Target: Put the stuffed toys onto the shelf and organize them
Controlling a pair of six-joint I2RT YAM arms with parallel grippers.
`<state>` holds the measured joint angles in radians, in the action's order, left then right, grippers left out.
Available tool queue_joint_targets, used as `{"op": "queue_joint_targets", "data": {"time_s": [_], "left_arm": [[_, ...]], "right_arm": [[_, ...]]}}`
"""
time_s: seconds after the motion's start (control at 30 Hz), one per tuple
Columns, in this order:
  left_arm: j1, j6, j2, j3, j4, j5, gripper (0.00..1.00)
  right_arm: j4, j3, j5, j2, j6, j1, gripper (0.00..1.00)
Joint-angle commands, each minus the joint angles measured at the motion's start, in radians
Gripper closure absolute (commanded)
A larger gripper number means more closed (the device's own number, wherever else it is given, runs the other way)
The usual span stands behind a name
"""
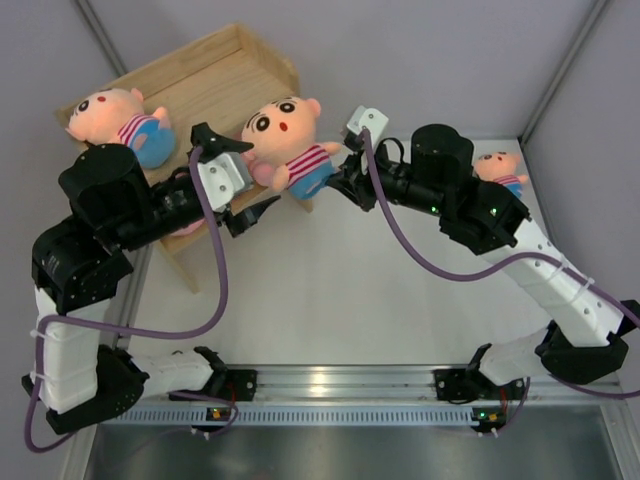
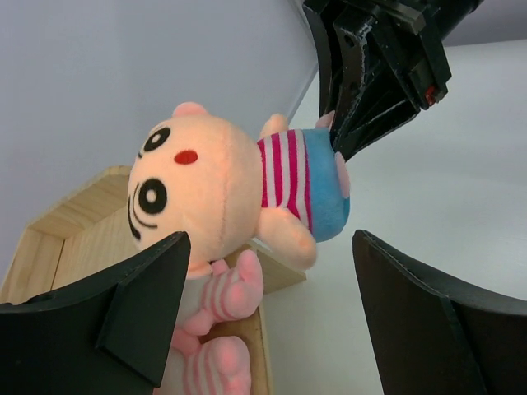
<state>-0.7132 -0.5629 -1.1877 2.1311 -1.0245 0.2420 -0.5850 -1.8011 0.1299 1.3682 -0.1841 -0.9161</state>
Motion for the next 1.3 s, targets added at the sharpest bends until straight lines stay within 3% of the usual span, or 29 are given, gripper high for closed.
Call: {"op": "queue_joint_targets", "data": {"time_s": [0.0, 0.2, 0.47, 0.77, 0.93, 1.17, 1.27], "left_arm": [[-0.002, -0.063, -0.009, -0.028, -0.005, -0.001, 0.15], [-0.003, -0.111, -0.050, -0.060, -0.008, 0.095, 0.14], [-0.003, -0.184, -0.098, 0.007, 0.006, 0.023, 0.15], [-0.003, -0.206, -0.128, 0.023, 0.007, 0.071, 0.26], [-0.003, -0.209, -0.138, 0.007, 0.035, 0.039, 0.43], [-0.003, -0.178, -0.145, -0.016, 0.038, 0.068, 0.97], [-0.003, -0.135, -0.138, -0.020, 0.075, 0.042, 1.00]], "right_arm": [[0.059, -0.072, 0.020, -0.006, -0.012, -0.013, 1.00], [0.039, -0.199, -0.029, 0.083, 0.080, -0.015, 1.00], [0.042, -0.242, 0.033, 0.115, 0.075, -0.040, 1.00], [0.062, -0.264, 0.109, 0.124, 0.077, -0.055, 1.00], [0.076, -0.271, 0.155, 0.124, 0.077, -0.060, 1.00], [0.108, -0.268, 0.186, 0.123, 0.068, -0.061, 1.00], [0.116, -0.261, 0.159, 0.118, 0.049, -0.061, 1.00]]}}
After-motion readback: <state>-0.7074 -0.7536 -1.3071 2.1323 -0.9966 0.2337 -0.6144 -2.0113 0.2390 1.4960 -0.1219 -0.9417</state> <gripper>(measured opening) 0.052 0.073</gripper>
